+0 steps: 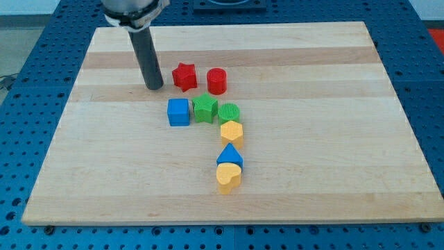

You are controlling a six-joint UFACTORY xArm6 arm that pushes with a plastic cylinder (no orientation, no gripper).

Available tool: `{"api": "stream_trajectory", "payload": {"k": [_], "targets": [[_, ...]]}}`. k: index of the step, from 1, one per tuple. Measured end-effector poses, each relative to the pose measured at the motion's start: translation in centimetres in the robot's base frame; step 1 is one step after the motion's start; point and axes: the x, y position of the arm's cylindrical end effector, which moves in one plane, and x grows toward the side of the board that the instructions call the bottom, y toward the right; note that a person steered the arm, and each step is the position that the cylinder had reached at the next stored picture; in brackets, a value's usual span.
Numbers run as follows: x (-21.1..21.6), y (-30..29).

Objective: Push the red circle to the top of the green circle

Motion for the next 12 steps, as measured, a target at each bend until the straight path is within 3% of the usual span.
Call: {"api": "stream_trajectory", "payload": {"k": [2, 7, 12], "targets": [[-4.6, 1.8], [-3.4, 8.4], [-1.0, 10.7]]}}
